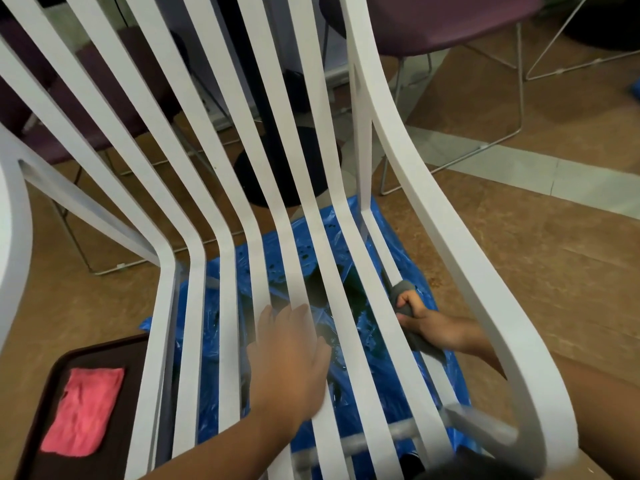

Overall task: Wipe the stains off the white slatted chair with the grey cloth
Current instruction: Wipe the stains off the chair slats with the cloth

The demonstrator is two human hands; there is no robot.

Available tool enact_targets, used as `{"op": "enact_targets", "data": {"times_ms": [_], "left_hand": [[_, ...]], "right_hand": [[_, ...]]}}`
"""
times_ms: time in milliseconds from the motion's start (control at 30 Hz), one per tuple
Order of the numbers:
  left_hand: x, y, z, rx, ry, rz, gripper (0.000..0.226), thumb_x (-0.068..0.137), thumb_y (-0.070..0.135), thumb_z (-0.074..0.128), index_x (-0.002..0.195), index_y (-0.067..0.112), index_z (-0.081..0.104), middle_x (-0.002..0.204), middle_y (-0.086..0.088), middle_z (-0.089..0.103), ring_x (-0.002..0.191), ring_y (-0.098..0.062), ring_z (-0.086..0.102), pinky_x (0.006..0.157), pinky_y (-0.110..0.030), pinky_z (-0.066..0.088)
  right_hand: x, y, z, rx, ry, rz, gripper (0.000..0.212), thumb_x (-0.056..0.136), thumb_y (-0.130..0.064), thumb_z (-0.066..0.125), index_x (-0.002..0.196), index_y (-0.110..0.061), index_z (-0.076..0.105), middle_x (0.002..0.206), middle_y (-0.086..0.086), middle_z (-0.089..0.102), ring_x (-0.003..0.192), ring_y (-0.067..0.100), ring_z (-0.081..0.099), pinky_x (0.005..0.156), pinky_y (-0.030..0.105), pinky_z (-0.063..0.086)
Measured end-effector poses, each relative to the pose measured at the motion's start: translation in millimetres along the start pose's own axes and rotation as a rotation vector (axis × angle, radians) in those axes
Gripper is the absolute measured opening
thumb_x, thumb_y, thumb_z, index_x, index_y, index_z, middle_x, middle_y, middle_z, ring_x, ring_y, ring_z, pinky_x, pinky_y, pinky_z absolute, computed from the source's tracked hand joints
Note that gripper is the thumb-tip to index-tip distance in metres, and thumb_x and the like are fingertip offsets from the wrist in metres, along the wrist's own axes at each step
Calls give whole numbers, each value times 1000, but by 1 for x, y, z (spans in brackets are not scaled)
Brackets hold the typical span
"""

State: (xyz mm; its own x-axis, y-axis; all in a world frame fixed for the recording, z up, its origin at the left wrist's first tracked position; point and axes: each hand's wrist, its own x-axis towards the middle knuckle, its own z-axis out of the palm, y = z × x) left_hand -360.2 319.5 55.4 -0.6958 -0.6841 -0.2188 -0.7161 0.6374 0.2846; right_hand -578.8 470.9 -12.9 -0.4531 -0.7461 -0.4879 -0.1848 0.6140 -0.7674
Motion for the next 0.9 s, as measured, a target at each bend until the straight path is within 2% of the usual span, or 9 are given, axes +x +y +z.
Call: {"op": "enact_targets", "data": {"times_ms": [100,200,300,400,567,667,767,833,900], "left_hand": [[0,0,0,3,1,-4,54,99,54,31,149,38,22,160,14,24,153,-15,-6,118,-51,24],[1,0,0,-4,1,-3,54,98,56,30,148,39,22,159,17,24,152,-14,-7,118,-50,24],[3,0,0,-3,-6,-3,56,97,57,30,149,41,21,158,18,23,152,-13,-8,118,-50,24],[3,0,0,-1,-10,-4,55,97,57,31,149,42,20,158,20,22,151,-12,-8,116,-48,26],[4,1,0,-17,-10,-4,54,97,57,32,148,44,19,156,22,21,150,-11,-9,116,-47,26],[4,1,0,-20,-5,-4,53,97,56,33,147,44,19,155,22,23,151,-10,-9,117,-47,26],[5,0,-1,-25,-2,-4,53,97,56,34,147,44,20,154,21,26,151,-11,-8,116,-48,25],[5,1,-1,-24,-4,-3,54,97,56,34,148,43,21,154,20,27,151,-12,-8,116,-49,25],[4,1,-2,-17,-4,-9,54,97,56,34,148,42,22,154,19,29,151,-13,-7,116,-50,24]], "right_hand": [[34,-19,-9,29,78,-26,10,104,-3,45,103,-5,36,80,2,40,68,8,39,60,6,37],[70,-31,-18,44,152,-53,9,104,-2,43,103,-4,34,78,0,38,66,7,37,60,6,39],[107,-36,-26,54,171,-39,7,105,-11,44,101,-12,38,80,0,41,71,11,42,59,14,38],[139,-40,-32,54,249,-32,18,103,-17,51,89,-24,40,80,-2,44,76,16,46,64,21,34],[163,-55,-40,78,281,-29,14,104,-18,49,111,-18,37,91,-2,49,71,5,44,61,13,33],[172,-63,-45,43,291,-25,17,104,-17,48,112,-19,33,106,6,46,87,18,46,63,19,35],[176,-64,-45,34,313,-30,17,104,-16,47,111,-18,32,107,8,45,87,18,46,61,13,31],[174,-60,-42,39,337,-46,16,104,-17,49,113,-19,35,107,7,48,93,18,46,63,22,35],[170,-56,-36,13,357,-49,16,104,-20,49,118,-17,41,102,8,52,82,19,50,66,24,38]]}}
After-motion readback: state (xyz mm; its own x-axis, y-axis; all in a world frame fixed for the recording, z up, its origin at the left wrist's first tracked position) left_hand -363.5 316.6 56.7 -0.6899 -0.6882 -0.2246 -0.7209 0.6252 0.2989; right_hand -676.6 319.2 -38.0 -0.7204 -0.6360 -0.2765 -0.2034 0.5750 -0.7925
